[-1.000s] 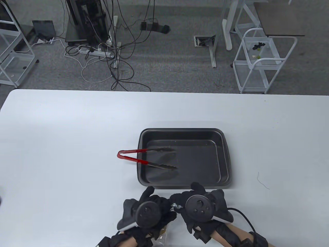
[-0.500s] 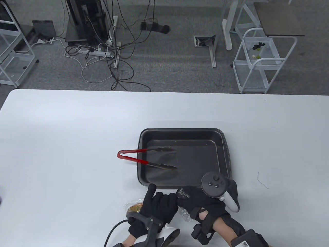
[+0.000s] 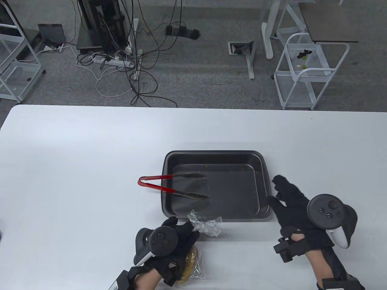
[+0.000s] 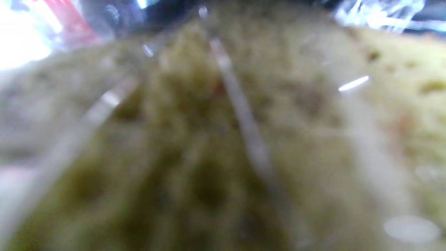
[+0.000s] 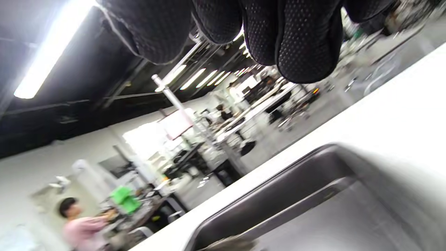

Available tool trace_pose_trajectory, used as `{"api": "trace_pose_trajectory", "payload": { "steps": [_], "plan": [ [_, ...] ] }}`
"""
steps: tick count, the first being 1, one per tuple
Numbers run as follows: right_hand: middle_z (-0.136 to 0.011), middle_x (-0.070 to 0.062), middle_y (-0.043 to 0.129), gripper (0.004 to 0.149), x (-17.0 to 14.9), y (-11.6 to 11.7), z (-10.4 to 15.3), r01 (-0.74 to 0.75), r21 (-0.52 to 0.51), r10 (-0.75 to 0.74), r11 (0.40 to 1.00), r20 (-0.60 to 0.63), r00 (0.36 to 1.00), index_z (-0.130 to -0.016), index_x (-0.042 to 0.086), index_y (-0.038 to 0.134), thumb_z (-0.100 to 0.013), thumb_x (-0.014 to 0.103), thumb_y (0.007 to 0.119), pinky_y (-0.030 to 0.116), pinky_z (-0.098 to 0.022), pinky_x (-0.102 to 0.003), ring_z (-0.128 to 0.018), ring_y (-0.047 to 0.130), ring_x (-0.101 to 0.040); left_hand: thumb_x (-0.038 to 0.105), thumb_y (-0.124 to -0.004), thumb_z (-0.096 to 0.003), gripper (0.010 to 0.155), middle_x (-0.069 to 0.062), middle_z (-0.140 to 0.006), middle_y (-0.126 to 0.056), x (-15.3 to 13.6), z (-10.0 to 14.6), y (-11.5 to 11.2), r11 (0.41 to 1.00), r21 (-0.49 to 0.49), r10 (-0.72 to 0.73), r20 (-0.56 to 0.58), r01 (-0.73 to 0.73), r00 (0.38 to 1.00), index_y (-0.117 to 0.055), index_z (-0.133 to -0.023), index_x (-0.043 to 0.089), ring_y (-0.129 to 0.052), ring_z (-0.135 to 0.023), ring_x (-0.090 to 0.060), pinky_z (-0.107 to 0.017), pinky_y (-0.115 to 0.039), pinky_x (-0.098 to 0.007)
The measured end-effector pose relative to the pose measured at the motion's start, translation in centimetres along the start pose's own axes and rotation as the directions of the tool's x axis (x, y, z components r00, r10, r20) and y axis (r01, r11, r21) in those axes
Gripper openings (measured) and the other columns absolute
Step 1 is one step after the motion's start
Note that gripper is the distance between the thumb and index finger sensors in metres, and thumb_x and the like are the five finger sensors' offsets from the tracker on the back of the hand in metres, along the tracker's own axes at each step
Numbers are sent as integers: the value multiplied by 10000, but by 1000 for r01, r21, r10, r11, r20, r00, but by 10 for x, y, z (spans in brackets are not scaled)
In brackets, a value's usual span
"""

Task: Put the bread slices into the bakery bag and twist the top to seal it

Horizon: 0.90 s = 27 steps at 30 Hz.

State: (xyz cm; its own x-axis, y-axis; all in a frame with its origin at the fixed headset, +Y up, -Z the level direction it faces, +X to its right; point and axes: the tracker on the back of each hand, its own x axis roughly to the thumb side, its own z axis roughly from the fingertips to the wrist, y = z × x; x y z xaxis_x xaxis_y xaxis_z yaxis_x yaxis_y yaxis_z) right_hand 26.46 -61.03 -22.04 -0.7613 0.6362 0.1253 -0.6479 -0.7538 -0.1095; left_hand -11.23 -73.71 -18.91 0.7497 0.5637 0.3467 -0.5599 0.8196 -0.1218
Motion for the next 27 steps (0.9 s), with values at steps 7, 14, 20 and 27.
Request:
{"api": "trace_pose_trajectory", "payload": {
  "steps": [7, 14, 20, 27],
  "plan": [
    [-996, -367, 642, 683, -79, -30, -6, -135, -51, 121, 990, -216, 969, -1020, 4, 609, -458, 323, 831, 467, -630, -751, -799, 763, -608, 485, -807, -498, 447, 78, -676, -1086, -2, 0, 0, 999, 7, 36, -16, -36, 999, -826, -873, 243, -1122, -644, -185, -782, -669, -521],
    [-1000, -361, 638, 632, -148, -16, -4, -149, -14, 136, 989, -338, 931, -984, 5, 686, -447, 293, 854, 458, -632, -754, -817, 737, -615, 495, -811, -492, 443, 77, -697, -1087, -9, 1, 1, 996, 15, 91, -37, -90, 995, -839, -864, 256, -1121, -660, -184, -776, -673, -523],
    [-995, -319, 687, 548, -175, 14, -3, -357, 99, 369, 929, -321, 872, -928, 63, 787, -427, 258, 889, 485, -644, -738, -821, 763, -581, 498, -822, -485, 444, 56, -731, -1083, -18, 1, 1, 979, 28, 204, -81, -202, 976, -865, -849, 247, -1113, -687, -206, -773, -659, -544],
    [-961, -176, 795, 554, -166, 63, -17, -838, 89, 825, 539, 147, 546, -915, 258, 765, -382, 207, 908, 538, -689, -680, -808, 864, -454, 495, -826, -485, 444, 49, -734, -1083, -18, 1, 0, 973, 9, 231, -93, -231, 969, -877, -843, 238, -1110, -690, -213, -774, -652, -553]
  ]
}}
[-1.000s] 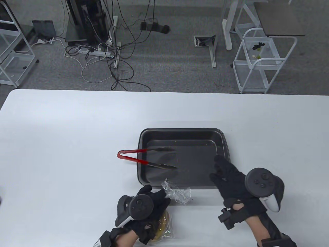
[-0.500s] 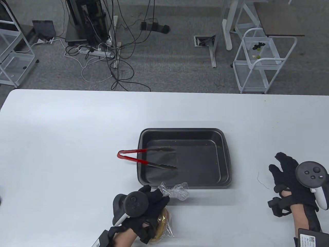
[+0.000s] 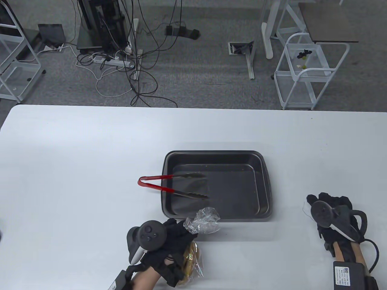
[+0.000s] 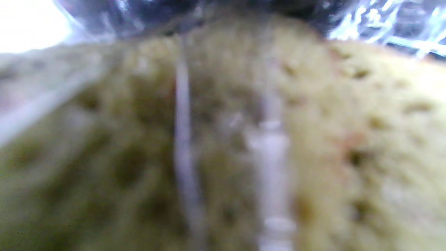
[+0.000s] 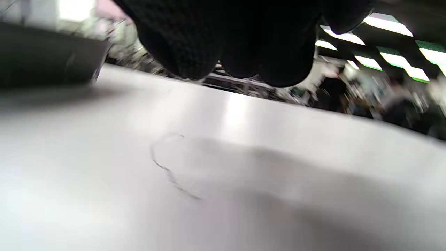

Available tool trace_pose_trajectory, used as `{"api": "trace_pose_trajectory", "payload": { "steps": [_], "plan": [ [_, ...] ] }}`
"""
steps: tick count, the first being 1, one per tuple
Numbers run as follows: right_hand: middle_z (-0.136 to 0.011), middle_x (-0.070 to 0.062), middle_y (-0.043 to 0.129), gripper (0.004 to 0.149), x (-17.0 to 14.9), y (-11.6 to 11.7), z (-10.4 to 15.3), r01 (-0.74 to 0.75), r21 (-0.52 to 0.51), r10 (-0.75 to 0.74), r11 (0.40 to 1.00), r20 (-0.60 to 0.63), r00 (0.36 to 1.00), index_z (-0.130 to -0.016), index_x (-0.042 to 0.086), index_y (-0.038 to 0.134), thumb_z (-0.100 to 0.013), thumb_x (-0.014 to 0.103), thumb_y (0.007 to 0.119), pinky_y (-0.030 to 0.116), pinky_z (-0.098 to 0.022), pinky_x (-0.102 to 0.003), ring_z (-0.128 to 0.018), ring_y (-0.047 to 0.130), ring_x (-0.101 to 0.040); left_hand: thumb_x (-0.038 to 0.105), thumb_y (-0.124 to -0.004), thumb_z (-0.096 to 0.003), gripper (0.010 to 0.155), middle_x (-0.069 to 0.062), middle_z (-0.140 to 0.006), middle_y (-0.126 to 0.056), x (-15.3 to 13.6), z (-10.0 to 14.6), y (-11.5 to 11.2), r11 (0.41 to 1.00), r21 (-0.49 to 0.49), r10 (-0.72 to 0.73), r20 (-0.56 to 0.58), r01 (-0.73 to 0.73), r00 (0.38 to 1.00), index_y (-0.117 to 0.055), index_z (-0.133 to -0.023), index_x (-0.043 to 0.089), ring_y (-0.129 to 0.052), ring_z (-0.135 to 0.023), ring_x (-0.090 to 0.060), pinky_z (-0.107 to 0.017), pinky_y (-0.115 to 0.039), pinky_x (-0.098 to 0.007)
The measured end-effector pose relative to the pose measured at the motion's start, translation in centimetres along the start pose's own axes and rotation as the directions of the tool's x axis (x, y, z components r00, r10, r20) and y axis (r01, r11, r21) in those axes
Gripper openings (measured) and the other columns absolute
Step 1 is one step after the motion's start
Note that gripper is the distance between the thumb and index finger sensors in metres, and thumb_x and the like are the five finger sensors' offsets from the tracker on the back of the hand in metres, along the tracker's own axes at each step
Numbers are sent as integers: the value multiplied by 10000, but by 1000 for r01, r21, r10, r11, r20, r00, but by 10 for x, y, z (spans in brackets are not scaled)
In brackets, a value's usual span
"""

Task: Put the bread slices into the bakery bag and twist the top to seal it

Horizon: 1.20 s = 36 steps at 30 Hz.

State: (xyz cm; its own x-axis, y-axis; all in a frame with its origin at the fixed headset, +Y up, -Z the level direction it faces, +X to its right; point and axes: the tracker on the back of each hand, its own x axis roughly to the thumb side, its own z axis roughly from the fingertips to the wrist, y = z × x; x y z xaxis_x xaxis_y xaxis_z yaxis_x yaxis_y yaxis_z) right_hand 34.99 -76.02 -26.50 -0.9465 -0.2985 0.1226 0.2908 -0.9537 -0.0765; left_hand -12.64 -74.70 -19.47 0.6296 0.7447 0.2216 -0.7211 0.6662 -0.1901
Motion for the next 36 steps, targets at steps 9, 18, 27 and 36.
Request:
{"api": "trace_pose_trajectory", "payload": {
  "steps": [9, 18, 27, 36],
  "plan": [
    [-972, -130, 791, 555, 26, 26, -23, -279, 25, 269, 960, 194, 943, -892, 304, 772, -365, 247, 935, 522, -708, -667, -842, 855, -422, 493, -830, -487, 442, 47, -729, -1084, 0, -1, 0, 1000, -21, 12, -14, -12, 1000, -877, -843, 235, -1108, -689, -214, -773, -652, -551],
    [-909, -134, 848, 411, 15, 32, -30, -87, 116, 80, 989, 61, 995, -770, 149, 876, -375, 264, 887, 526, -707, -664, -788, 887, -410, 498, -829, -489, 443, 27, -760, -1065, -8, -2, 1, 993, -36, 113, -73, -116, 991, -881, -847, 244, -1076, -728, -221, -781, -607, -577],
    [-1031, -277, 606, 450, 18, 2, -7, 146, 212, -123, 966, -117, 985, -751, -31, 831, -391, 239, 826, 449, -681, -743, -877, 720, -534, 501, -869, -472, 433, -37, -779, -892, 1, 5, 7, 997, 47, 72, -82, -68, 994, -925, -820, 249, -873, -713, -283, -794, -480, -646],
    [-919, -360, 765, 448, 103, -117, 38, 296, 263, -309, 918, 9, 951, -673, -104, 874, -402, 251, 835, 607, -622, -706, -681, 936, -520, 509, -903, -440, 424, 1, -649, -950, 21, 14, 3, 994, 104, 17, 0, -17, 1000, -960, -763, 242, -960, -568, -217, -785, -585, -592]
  ]
}}
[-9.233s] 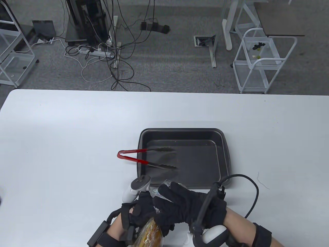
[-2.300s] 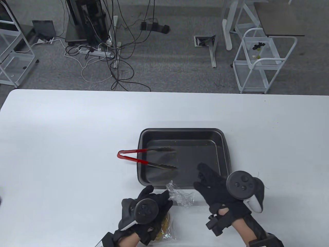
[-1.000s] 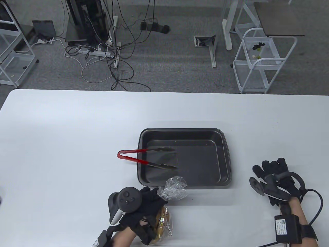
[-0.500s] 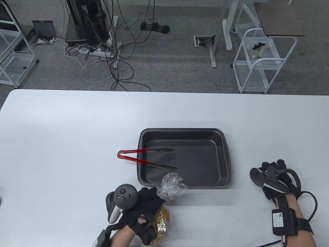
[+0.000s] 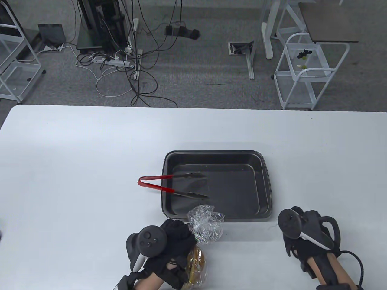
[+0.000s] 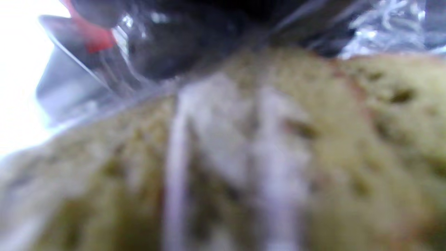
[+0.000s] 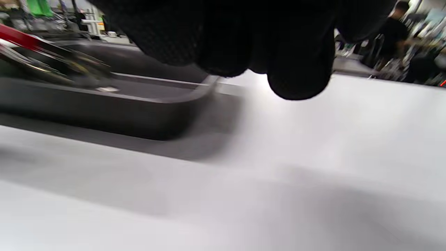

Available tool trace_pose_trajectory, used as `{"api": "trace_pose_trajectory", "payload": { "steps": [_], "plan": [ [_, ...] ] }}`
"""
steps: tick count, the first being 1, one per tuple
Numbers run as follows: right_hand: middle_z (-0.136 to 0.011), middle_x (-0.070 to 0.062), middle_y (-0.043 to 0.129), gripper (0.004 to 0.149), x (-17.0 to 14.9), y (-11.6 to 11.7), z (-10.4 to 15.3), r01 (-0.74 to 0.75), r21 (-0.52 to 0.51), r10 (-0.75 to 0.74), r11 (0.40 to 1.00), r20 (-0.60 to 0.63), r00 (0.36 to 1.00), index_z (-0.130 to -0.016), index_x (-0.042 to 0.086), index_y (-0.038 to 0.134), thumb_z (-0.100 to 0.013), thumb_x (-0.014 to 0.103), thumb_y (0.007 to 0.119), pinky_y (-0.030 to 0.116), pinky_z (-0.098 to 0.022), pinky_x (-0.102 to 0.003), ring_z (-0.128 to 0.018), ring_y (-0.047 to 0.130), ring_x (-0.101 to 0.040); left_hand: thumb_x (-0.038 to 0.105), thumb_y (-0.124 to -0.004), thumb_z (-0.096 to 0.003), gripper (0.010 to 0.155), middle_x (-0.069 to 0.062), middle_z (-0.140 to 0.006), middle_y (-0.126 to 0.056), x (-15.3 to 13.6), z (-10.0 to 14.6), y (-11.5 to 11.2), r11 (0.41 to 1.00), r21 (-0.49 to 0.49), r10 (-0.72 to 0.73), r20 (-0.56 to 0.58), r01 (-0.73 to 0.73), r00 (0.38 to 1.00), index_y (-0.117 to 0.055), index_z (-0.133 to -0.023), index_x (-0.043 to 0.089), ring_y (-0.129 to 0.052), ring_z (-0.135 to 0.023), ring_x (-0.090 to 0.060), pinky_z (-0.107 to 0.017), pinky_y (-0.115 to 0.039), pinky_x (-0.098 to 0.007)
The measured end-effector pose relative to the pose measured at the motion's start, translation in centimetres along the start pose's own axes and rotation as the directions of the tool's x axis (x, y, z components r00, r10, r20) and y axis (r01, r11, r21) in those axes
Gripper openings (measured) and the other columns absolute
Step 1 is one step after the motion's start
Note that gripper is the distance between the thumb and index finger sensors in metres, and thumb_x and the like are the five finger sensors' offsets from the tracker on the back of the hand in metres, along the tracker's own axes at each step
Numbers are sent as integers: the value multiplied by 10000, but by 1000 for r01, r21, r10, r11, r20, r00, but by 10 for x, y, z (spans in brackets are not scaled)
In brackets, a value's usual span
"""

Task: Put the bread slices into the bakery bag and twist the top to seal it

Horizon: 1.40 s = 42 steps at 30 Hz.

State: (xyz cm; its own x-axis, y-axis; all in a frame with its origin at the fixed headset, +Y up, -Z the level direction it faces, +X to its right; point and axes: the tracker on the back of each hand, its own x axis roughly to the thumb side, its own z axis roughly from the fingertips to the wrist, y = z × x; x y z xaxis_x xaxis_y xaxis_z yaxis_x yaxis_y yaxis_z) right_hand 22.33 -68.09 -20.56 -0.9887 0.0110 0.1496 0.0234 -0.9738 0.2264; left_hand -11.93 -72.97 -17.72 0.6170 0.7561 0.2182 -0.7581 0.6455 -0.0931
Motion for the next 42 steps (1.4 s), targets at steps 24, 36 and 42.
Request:
{"api": "trace_pose_trajectory", "payload": {
  "steps": [24, 36, 42],
  "plan": [
    [-1008, -339, 603, 429, 130, 8, -15, 770, 276, -803, 576, 366, 470, -619, -135, 859, -432, 248, 812, 481, -622, -737, -846, 698, -584, 519, -900, -402, 444, 40, -635, -1013, 1, 5, 6, 998, 20, 61, 22, -62, 998, -964, -765, 271, -1063, -540, -162, -772, -663, -535],
    [-1030, -332, 591, 459, 110, 46, -21, 854, 407, -902, 325, 404, 151, -726, -110, 817, -482, 269, 733, 412, -660, -745, -884, 653, -586, 481, -848, -425, 463, 38, -703, -985, -11, -2, -6, 968, -103, 232, 38, -227, 972, -895, -817, 240, -1040, -609, -174, -782, -643, -554],
    [-923, -279, 793, 446, 109, 50, -17, 917, 202, -857, 343, 467, 218, -609, -42, 905, -422, 362, 895, 560, -628, -710, -765, 867, -510, 471, -851, -429, 463, 27, -711, -973, -10, -2, -9, 971, -93, 230, 102, -221, 968, -883, -820, 225, -1024, -622, -184, -794, -621, -565]
  ]
}}
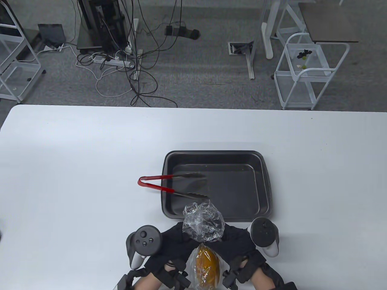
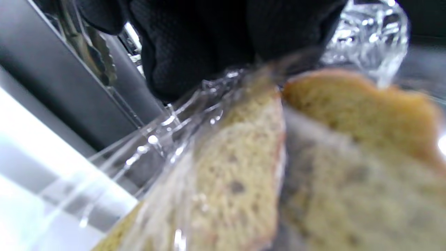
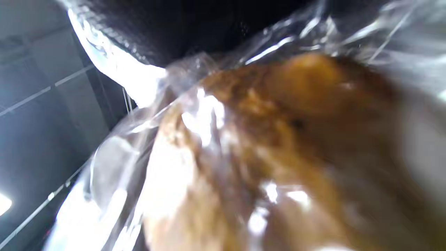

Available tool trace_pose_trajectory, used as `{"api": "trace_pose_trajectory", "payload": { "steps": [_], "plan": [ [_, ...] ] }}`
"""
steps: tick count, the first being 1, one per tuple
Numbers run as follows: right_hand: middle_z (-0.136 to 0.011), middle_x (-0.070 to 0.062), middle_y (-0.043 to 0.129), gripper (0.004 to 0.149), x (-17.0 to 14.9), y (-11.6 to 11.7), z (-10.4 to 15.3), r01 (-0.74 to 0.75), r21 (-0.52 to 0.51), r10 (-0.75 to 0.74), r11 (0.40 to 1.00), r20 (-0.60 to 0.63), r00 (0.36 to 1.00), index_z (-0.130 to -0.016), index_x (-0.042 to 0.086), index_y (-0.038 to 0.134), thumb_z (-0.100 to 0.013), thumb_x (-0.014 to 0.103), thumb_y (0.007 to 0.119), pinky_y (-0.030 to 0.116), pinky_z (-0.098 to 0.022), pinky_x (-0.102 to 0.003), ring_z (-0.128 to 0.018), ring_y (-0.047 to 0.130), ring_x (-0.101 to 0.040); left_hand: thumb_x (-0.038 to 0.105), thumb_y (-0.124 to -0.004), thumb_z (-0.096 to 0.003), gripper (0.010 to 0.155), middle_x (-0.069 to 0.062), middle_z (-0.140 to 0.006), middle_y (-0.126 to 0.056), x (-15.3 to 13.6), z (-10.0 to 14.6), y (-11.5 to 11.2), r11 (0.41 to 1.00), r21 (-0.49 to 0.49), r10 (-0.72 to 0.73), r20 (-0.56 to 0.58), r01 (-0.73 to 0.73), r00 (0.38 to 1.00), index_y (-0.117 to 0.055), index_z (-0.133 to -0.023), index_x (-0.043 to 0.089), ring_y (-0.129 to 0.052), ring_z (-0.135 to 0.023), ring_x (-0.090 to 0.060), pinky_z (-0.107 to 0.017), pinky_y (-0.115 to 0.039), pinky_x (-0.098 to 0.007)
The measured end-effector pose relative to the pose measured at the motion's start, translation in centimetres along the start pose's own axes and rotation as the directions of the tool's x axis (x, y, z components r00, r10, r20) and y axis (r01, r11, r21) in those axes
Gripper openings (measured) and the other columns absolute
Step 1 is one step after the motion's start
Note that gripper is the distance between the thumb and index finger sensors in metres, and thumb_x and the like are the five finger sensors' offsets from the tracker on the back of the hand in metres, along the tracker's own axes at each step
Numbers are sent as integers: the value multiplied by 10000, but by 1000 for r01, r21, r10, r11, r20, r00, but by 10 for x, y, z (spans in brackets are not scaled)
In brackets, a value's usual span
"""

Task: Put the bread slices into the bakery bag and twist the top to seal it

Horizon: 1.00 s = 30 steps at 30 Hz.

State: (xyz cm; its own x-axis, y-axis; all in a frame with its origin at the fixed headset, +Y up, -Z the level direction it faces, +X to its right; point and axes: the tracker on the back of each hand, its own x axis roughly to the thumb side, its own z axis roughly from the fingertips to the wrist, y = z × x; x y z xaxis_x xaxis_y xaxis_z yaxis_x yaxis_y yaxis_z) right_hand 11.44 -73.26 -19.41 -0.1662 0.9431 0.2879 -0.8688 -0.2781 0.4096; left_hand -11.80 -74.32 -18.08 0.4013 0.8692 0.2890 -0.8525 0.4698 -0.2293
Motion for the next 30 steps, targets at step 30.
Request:
{"api": "trace_pose_trajectory", "payload": {
  "steps": [30],
  "plan": [
    [-963, -277, 699, 446, 9, 12, 16, -166, -152, 185, 974, 126, 975, -627, -37, 833, -401, 338, 919, 565, -631, -697, -767, 827, -513, 329, -766, -458, 473, -25, -804, -899, 11, 5, -6, 998, 5, -58, 134, 58, 989, -806, -909, 192, -960, -711, -239, -809, -575, -601]
  ]
}}
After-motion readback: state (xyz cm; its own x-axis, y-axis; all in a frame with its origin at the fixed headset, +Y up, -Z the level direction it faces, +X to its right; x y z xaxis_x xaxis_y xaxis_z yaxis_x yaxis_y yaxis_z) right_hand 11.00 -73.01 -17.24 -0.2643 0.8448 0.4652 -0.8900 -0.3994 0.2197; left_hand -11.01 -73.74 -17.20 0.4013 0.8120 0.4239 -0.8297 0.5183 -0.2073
